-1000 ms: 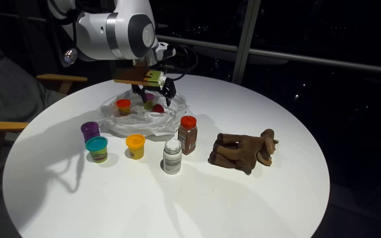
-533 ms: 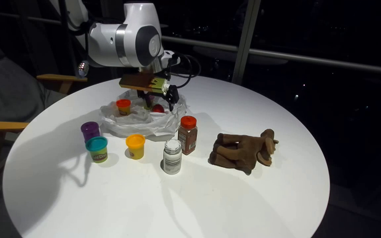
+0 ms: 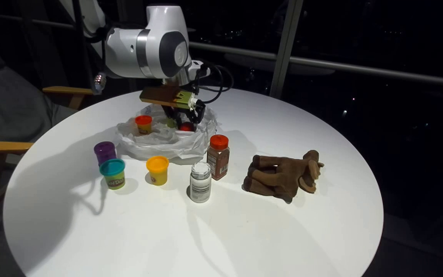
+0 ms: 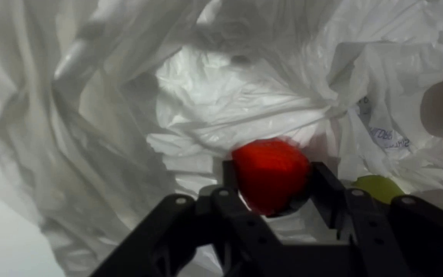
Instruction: Pick the object and the bottles from the plastic bag and put them on the table
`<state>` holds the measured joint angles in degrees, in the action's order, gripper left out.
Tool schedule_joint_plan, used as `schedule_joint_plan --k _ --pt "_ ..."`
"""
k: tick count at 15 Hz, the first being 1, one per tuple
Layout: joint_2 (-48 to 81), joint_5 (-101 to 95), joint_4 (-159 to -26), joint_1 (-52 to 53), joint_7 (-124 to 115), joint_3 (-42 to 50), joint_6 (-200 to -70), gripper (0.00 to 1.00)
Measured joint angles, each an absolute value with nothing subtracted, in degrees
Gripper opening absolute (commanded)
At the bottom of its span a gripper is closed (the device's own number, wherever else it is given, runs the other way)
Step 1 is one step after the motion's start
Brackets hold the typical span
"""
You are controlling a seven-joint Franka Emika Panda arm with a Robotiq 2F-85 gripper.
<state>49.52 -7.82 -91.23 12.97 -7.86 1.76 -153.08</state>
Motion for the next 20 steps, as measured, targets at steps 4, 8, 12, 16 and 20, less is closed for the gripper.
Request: schedule_joint_plan --k 4,8,12,16,20 --pt "49.21 -7.82 -91.23 13.2 -8.66 1.77 -153.65 0.25" --pt "47.88 -8.14 -91.52 14.88 -10.32 2.77 -155.74 0.25" --pt "43.68 -10.74 -94.55 19.69 -13.84 6.05 -155.67 0.25" --pt "36.91 -12.3 -101.67 24.44 -16.79 6.0 -152.15 0.25" --pt "30.67 -11.78 -109.21 25.14 -16.63 -0.87 -146.45 0.25"
